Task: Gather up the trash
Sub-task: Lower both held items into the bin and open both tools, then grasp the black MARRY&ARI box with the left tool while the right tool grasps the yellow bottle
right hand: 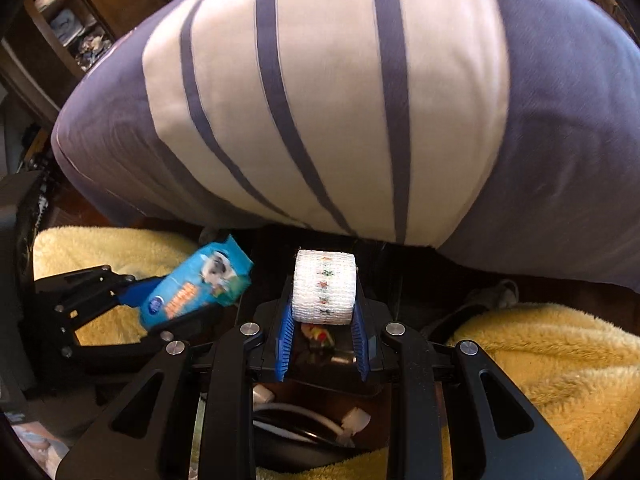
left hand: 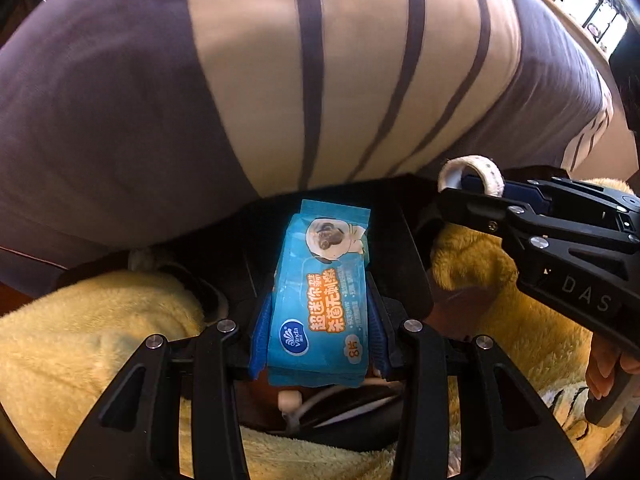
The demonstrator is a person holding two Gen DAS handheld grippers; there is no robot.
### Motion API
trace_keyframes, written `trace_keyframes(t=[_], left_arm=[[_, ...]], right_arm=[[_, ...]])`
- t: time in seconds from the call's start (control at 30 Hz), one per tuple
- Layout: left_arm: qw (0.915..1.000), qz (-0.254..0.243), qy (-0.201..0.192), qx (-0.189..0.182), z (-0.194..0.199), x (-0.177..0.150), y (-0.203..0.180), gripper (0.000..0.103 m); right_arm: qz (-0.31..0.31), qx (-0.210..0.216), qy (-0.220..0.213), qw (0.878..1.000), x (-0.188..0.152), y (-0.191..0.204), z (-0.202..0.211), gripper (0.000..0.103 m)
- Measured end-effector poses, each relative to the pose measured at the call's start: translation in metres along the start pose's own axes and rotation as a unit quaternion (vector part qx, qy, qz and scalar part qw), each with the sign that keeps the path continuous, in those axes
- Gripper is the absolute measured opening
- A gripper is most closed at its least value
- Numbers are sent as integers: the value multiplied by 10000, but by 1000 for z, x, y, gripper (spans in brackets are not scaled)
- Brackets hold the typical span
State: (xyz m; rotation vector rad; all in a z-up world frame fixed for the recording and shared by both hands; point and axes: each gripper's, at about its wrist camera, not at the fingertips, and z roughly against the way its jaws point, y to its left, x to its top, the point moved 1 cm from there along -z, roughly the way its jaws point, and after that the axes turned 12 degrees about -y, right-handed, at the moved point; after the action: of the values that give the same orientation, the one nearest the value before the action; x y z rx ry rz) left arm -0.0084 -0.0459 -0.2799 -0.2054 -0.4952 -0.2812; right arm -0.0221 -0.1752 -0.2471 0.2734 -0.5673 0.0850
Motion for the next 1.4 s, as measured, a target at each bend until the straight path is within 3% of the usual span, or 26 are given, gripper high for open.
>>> trace_keyframes(t=[0.43, 0.5, 0.63, 0.7, 0.87, 0.97, 1.17, 1.4], left_arm=[[9997, 110, 191, -60, -8, 1, 5, 41], [9998, 100, 173, -35, -6, 0, 3, 47], [9999, 73, 81, 41, 1, 4, 3, 58], [9999, 70, 30, 75, 5, 6, 4, 66], [9995, 67, -253, 189, 27, 18, 11, 82], [9982, 84, -540, 237, 47, 32, 16, 88], [9936, 65, -1072, 342, 80, 61, 27, 92], [9903, -1, -1297, 498, 82, 99, 36, 92]], right_arm=[[-139, -69, 223, 9996, 7, 1, -18, 31], [-155, -59, 209, 9996, 7, -2, -19, 40], [-220, -109, 104, 9996, 10, -4, -12, 45], [-252, -140, 38, 9996, 13, -5, -8, 53], [-383, -429, -413, 9975, 30, -17, 19, 85], [-331, -642, -754, 9945, 45, -21, 41, 94], [-261, -855, -1417, 9859, 78, -32, 85, 96], [-364, -1365, -1902, 9715, 128, -67, 100, 96]])
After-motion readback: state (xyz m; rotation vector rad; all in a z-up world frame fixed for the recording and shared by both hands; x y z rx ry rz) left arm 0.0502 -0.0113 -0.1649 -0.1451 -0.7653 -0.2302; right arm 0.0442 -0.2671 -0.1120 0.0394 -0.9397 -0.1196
